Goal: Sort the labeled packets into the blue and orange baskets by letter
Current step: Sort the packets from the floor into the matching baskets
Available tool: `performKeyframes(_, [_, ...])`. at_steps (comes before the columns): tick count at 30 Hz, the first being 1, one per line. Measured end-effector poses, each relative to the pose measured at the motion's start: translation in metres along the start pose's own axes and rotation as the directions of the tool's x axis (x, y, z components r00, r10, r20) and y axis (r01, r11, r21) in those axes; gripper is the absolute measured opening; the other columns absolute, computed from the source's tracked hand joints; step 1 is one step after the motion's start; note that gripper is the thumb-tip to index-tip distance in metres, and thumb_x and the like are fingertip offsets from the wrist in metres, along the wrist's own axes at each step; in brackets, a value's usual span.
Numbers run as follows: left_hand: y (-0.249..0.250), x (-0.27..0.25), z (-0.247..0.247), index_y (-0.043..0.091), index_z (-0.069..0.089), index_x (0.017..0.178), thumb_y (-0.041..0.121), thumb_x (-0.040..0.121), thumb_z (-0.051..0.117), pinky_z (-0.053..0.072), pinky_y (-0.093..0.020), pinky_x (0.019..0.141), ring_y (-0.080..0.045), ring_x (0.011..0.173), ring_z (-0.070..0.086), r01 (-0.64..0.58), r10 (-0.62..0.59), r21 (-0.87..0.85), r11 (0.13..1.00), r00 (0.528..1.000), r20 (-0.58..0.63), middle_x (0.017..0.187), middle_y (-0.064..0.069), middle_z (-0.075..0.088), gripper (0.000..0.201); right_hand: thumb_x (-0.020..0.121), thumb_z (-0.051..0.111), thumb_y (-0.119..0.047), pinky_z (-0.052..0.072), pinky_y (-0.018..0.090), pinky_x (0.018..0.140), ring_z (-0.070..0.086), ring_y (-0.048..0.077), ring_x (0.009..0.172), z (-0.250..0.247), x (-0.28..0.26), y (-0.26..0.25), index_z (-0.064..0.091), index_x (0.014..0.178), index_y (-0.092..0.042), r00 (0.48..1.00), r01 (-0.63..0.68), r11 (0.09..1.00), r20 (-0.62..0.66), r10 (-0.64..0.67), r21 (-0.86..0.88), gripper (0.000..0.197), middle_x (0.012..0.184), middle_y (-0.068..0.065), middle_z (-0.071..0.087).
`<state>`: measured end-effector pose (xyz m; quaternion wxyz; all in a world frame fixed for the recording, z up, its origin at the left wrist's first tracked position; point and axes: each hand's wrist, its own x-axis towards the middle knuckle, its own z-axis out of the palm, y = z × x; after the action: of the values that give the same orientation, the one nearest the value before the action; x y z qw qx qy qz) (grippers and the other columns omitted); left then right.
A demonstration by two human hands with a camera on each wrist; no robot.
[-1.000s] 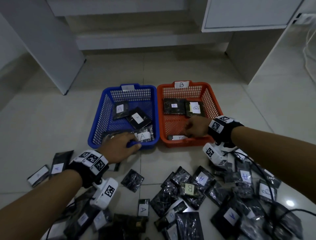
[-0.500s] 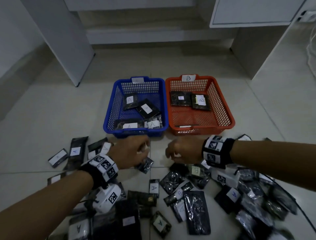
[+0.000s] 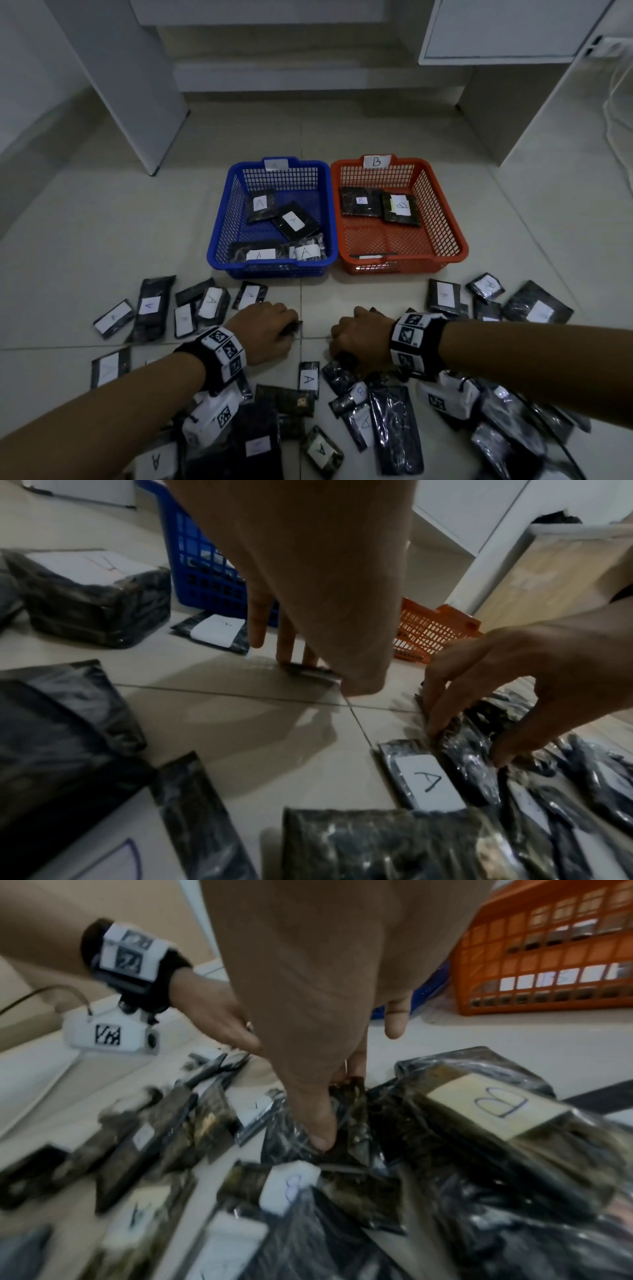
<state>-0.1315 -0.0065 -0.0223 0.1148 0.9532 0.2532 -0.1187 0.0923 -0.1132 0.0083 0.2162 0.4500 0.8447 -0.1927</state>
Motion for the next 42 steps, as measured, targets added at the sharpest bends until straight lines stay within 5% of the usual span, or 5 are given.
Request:
performKeyframes(8, [-0.005, -0.013, -0.026, 0.023, 0.059, 0.107, 0.029, 0.090, 0.065, 0.053, -0.023, 0.072, -0.006, 0.080, 0.064, 0.127, -0.227, -0.589, 0.798, 0.969, -0.098, 0.093, 0.005, 0.067, 0.019, 0.083, 0.075, -0.021, 0.039, 0.014, 0.060, 0.054, 0.004, 0.071, -0.027, -0.012, 0.017, 0.062, 0.098, -0.021, 0.982, -0.144, 0.826, -0.023, 0.187, 0.545, 0.020, 0.086, -0.014, 0.060])
performKeyframes(14, [-0.003, -0.015, -0.051, 0.020, 0.060, 0.111, 0.016, 0.089, 0.071, 0.055, -0.021, 0.067, -0.011, 0.084, 0.071, 0.100, -0.352, -0.807, 0.583, 0.926, -0.139, 0.099, -0.001, 0.073, 0.024, 0.094, 0.063, -0.012, 0.052, 0.030, 0.063, 0.066, 0.010, 0.070, -0.042, -0.015, 0.027, 0.044, 0.092, -0.018, 0.951, -0.082, 0.521, -0.090, 0.297, 0.850, 0.020, 0.086, -0.002, 0.070])
performKeyframes(27, [0.004, -0.026, -0.064, 0.028, 0.056, 0.124, 0.014, 0.091, 0.069, 0.060, -0.042, 0.080, -0.017, 0.085, 0.073, 0.121, -0.386, -0.841, 0.528, 0.916, -0.110, 0.101, -0.002, 0.073, 0.038, 0.076, 0.086, -0.027, 0.056, 0.028, 0.065, 0.066, 0.016, 0.078, -0.042, -0.036, 0.030, 0.067, 0.099, -0.023, 0.877, -0.038, 0.588, -0.255, 0.407, 0.808, 0.030, 0.096, 0.001, 0.068])
performKeyframes(36, [0.017, -0.024, -0.076, 0.018, 0.055, 0.119, 0.002, 0.085, 0.073, 0.055, -0.022, 0.062, -0.021, 0.072, 0.074, 0.132, -0.396, -0.875, 0.466, 0.915, -0.073, 0.102, -0.007, 0.069, 0.042, 0.077, 0.084, -0.018, 0.054, 0.031, 0.085, 0.061, 0.015, 0.101, -0.041, -0.034, 0.038, 0.061, 0.100, -0.021, 0.857, 0.034, 0.595, -0.329, 0.396, 0.803, 0.033, 0.108, -0.003, 0.063])
performKeyframes(42, [0.011, -0.027, -0.074, 0.013, 0.050, 0.110, 0.004, 0.081, 0.078, 0.059, -0.042, 0.072, -0.025, 0.074, 0.075, 0.193, -0.397, -0.859, 0.474, 0.918, -0.013, 0.088, -0.009, 0.072, 0.041, 0.081, 0.080, -0.018, 0.055, 0.029, 0.091, 0.051, 0.012, 0.120, -0.038, -0.036, 0.037, 0.040, 0.145, -0.036, 0.898, 0.059, 0.625, -0.315, 0.307, 0.778, 0.078, 0.136, -0.004, 0.051])
